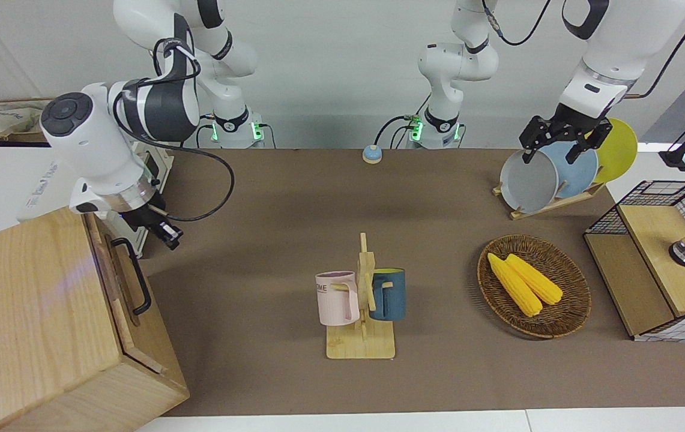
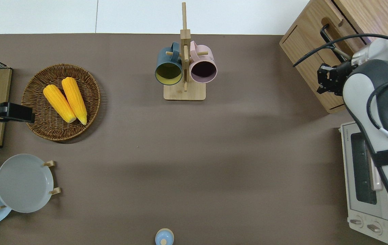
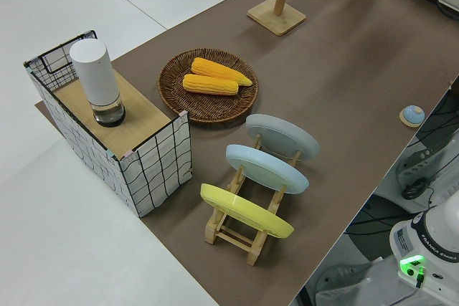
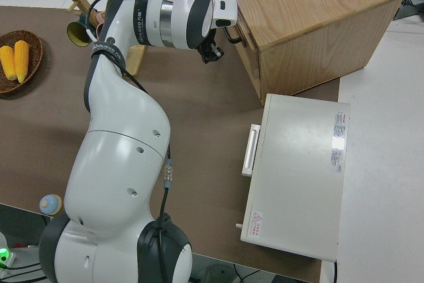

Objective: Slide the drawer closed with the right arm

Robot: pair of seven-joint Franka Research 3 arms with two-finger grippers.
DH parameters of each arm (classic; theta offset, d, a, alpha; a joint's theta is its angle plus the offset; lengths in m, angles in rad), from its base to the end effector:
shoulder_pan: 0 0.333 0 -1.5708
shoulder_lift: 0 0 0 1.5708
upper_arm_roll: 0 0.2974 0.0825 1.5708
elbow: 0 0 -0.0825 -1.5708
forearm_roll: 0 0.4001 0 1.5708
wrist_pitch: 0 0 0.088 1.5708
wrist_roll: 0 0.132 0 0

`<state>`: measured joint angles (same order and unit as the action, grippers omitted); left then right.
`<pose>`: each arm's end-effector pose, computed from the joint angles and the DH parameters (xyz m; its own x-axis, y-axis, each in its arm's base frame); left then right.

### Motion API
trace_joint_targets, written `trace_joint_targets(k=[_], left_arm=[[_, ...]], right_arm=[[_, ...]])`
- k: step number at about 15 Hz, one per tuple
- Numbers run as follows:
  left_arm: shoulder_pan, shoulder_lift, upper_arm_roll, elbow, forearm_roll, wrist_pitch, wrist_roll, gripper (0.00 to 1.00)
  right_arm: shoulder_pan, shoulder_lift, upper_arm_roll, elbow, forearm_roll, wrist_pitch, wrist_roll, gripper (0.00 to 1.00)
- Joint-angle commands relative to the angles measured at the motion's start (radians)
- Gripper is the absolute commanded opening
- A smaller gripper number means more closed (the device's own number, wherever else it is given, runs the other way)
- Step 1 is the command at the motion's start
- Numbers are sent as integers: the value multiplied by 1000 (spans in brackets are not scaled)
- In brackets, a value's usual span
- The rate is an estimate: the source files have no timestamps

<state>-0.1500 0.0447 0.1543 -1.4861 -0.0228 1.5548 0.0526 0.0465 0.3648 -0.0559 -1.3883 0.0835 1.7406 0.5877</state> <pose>0.5832 -0.0024 0.5953 0.9985 -0.0490 0.0253 -0.0493 -0.9987 0.0146 0.6780 0.0082 0.4574 0.8205 -0.5700 -0.0447 -0.5716 -0.8193 -0.0449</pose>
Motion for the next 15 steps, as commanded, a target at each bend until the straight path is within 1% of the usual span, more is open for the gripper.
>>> trace_joint_targets(k=[1,3,4,6,7,8,10,13,15], left_arm=[[-17,12,16,20,14,1,6,995],[-17,12,16,20,14,1,6,995],[-17,12,16,20,15,1,6,995],[-17,12,16,20,14,1,6,998],[-17,12,16,20,15,1,6,998],[-17,12,16,20,15,1,6,995],[-17,12,16,20,14,1,6,995],[-17,12,16,20,15,1,6,998],[-17,12,16,20,14,1,6,995]], right_arm=[[41,-50,-1,0,-16,-101,-126,0],[68,-78,-12,0,-47,-162,-205,0],[79,-98,-15,-3,-56,-173,-235,0],[90,-139,-15,-32,-68,-202,-268,0],[110,-165,-19,-55,-79,-217,-305,0],[127,-199,-34,-89,-96,-216,-340,0],[151,-251,-59,-129,-107,-213,-399,0],[144,-300,-65,-172,-128,-199,-509,0],[142,-337,-74,-227,-136,-152,-560,0]])
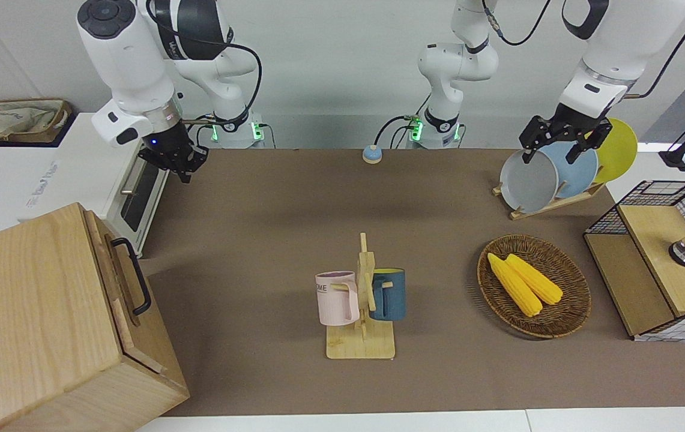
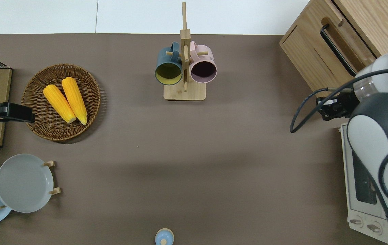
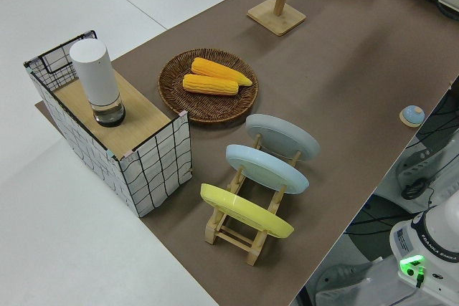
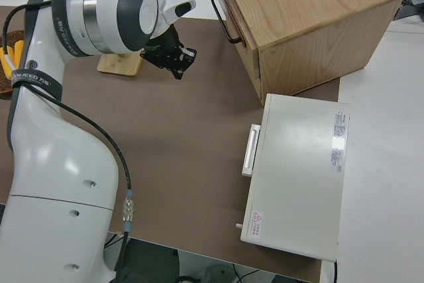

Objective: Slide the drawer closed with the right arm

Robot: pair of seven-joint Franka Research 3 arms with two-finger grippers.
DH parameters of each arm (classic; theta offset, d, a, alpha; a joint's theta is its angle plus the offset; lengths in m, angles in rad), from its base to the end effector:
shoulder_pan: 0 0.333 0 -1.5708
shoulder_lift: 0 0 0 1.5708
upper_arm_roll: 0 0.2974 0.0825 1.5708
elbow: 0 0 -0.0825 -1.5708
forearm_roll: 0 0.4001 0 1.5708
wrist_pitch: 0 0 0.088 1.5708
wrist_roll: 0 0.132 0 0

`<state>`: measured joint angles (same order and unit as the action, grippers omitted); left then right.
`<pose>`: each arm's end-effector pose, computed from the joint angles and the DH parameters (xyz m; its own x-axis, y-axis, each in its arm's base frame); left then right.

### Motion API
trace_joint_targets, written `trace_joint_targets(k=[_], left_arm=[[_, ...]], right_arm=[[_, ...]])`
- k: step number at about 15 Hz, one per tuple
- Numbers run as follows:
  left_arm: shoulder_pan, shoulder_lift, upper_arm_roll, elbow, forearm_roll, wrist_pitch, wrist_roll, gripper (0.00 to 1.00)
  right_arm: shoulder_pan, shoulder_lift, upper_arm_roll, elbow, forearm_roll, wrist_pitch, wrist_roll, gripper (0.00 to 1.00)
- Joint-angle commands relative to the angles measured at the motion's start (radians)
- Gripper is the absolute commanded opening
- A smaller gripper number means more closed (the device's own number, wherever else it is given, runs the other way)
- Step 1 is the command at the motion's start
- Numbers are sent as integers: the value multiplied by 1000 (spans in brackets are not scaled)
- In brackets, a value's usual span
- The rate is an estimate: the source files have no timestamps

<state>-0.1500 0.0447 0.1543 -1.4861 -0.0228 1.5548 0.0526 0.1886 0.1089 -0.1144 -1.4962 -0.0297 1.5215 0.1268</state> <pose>0.5832 -0.0024 0.5953 0.9985 -0.0490 0.0253 -0.0493 -0.9987 0.0146 0.5920 0.0431 0.5500 0.9956 -0.0545 -0.0768 -0.0506 -0.9974 0.0522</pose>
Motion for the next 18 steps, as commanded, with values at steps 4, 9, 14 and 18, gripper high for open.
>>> trace_joint_targets(k=[4,9,14,18], left_arm=[[-17,12,16,20,14,1,6,995],[-17,12,16,20,14,1,6,998],[-17,12,16,20,15,1,6,998],[-17,12,16,20,14,1,6,998]], right_arm=[[-6,-109,-19,-162,-22,143,-165,0],[-52,-109,7,-153,-24,147,-190,0],[-101,-97,58,-98,-3,105,-177,0],[-113,-80,58,-65,25,75,-156,352]])
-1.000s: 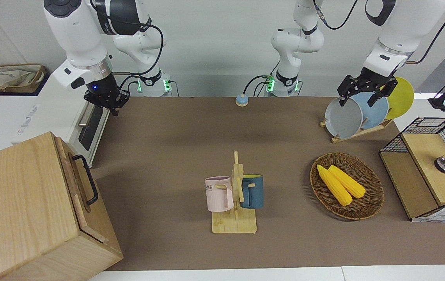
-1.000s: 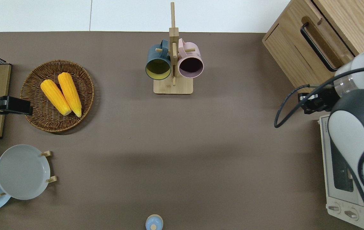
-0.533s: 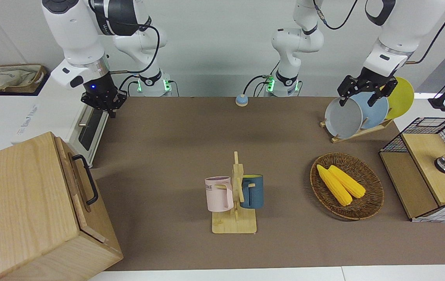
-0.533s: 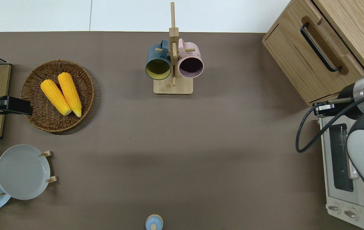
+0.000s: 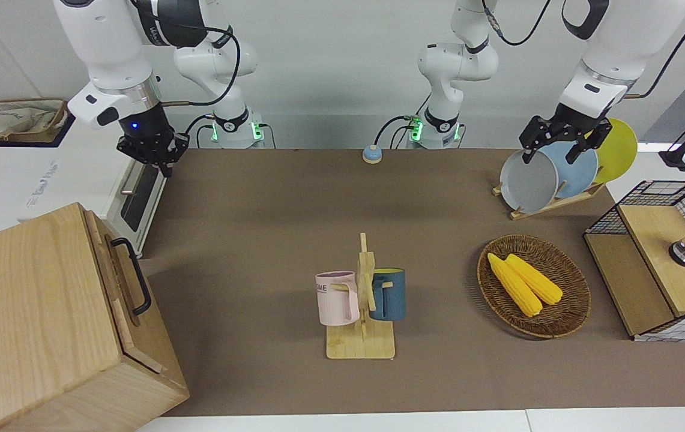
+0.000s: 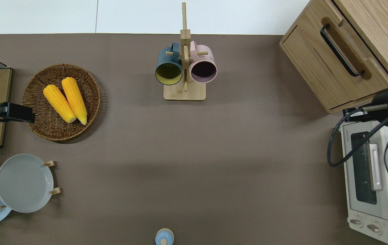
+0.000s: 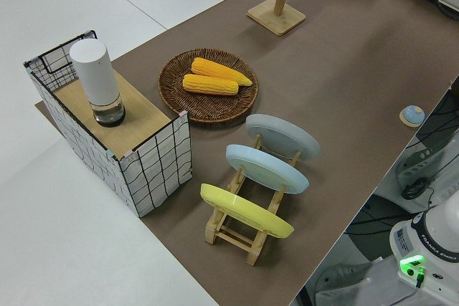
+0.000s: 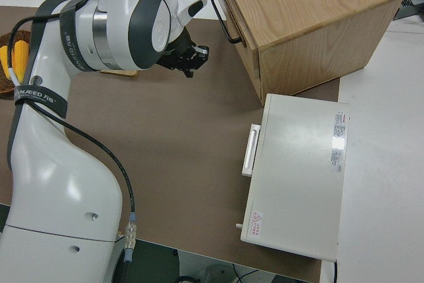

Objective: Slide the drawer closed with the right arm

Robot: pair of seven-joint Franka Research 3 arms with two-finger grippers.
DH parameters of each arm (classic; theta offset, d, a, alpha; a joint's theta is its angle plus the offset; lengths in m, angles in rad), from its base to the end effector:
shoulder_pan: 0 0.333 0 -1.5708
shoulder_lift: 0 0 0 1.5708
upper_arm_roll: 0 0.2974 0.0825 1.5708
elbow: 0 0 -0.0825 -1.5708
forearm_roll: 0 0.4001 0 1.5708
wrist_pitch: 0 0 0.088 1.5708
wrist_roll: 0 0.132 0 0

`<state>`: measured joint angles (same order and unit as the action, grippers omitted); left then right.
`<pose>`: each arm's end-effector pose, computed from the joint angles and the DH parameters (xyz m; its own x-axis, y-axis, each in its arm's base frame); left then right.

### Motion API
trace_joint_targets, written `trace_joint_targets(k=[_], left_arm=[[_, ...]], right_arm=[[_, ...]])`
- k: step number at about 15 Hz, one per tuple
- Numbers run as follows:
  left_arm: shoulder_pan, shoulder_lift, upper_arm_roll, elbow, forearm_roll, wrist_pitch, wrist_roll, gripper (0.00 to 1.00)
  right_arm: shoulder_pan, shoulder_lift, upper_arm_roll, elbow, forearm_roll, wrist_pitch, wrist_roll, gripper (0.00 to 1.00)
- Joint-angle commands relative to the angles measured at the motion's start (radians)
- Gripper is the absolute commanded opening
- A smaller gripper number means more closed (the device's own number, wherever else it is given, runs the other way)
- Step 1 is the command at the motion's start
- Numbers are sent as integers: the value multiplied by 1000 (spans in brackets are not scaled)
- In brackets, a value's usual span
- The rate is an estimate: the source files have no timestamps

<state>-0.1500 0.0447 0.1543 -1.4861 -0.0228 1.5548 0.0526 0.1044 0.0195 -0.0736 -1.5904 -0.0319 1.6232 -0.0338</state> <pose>0.5832 -0.0024 0.5953 0.9985 -0.0490 0.0253 -0.0493 -0.9987 0.0146 0.5809 0.0142 0.5648 0.9977 0.0662 0.0122 0.0658 -0.9973 0.0337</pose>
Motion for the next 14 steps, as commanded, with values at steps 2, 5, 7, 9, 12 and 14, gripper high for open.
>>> trace_joint_targets(k=[2,5,7,9,12,14], left_arm=[[-17,12,16,20,14,1,6,995],[-17,12,16,20,14,1,6,995],[-17,12,16,20,15,1,6,995],[-17,12,16,20,14,1,6,995],[-17,12,16,20,14,1,6,995],[-17,12,16,20,14,1,6,995]], right_arm=[[-26,22,17,49,35,-32,2,526],[-32,26,17,61,75,-46,-5,990],[-34,54,14,92,81,-49,-1,992],[-26,63,11,101,58,-51,-5,992],[-9,65,18,102,-14,-51,-1,992],[-8,71,21,102,-8,-51,2,992]])
